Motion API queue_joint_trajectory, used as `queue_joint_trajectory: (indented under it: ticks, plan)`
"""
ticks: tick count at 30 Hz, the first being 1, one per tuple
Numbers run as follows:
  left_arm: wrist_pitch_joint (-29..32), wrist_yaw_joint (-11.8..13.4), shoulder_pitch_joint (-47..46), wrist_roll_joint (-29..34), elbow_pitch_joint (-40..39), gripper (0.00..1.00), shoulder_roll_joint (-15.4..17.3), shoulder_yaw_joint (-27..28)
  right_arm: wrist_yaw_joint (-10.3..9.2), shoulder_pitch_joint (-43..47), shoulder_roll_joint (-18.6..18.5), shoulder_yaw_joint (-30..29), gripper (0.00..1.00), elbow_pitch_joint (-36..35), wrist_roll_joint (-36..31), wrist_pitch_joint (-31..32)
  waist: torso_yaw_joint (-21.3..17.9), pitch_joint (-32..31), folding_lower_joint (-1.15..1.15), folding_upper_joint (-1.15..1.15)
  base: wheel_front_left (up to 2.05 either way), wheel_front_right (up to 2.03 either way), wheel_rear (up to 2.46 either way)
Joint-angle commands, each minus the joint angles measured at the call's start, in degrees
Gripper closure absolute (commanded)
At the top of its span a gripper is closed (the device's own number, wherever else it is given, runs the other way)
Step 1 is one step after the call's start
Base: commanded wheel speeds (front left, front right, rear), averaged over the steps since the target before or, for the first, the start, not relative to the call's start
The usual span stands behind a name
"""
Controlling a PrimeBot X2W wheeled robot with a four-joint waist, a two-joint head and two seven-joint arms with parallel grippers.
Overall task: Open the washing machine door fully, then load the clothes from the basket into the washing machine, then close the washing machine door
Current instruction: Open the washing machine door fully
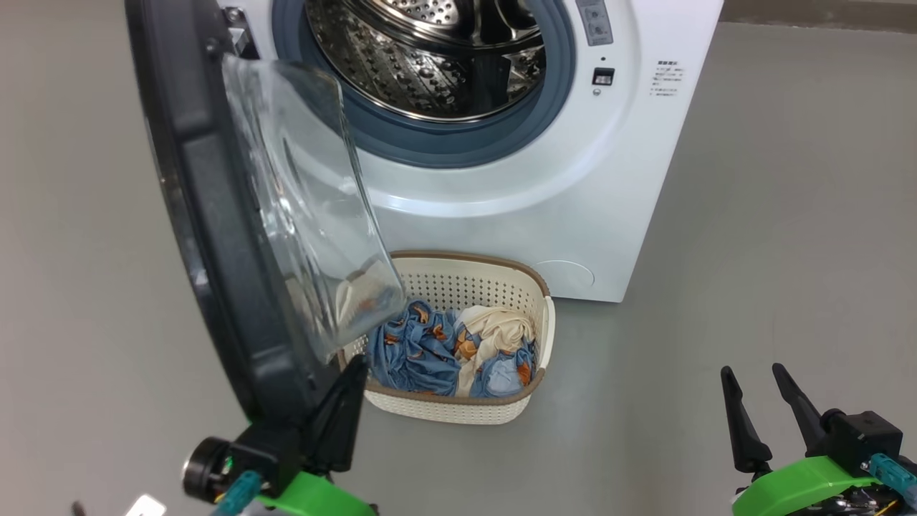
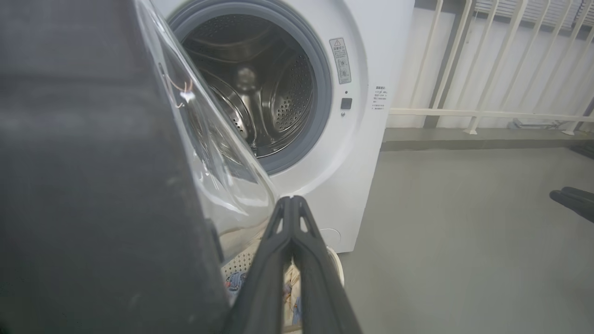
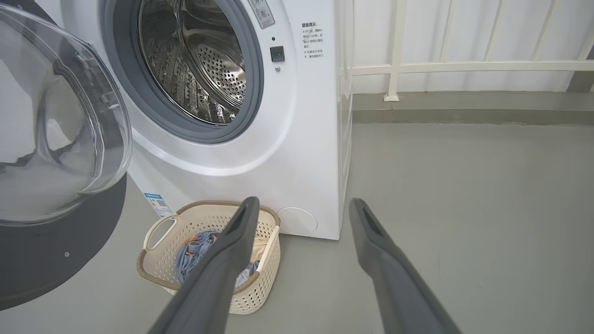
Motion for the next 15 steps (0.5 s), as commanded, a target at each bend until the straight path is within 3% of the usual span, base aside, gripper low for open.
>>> queue_joint_trajectory:
  ticks: [1, 15]
  plan:
    - [0.1, 3.3, -2.8, -1.1, 0.0, 1.00, 3.9, 6.8, 0.09, -0.7, -0.9, 1.5, 0.00, -1.3, 0.3, -0.7, 0.3, -0.1, 0.00, 0.00, 0.00, 0.00, 0.00]
    - [-0.2, 7.3, 0.8, -2.7, -2.9, 1.00, 5.8, 13.0, 0.09, -0.4, -1.3, 1.5, 0.00, -1.1, 0.1, -0.7, 2.3, 0.2, 0.00, 0.00, 0.00, 0.00, 0.00]
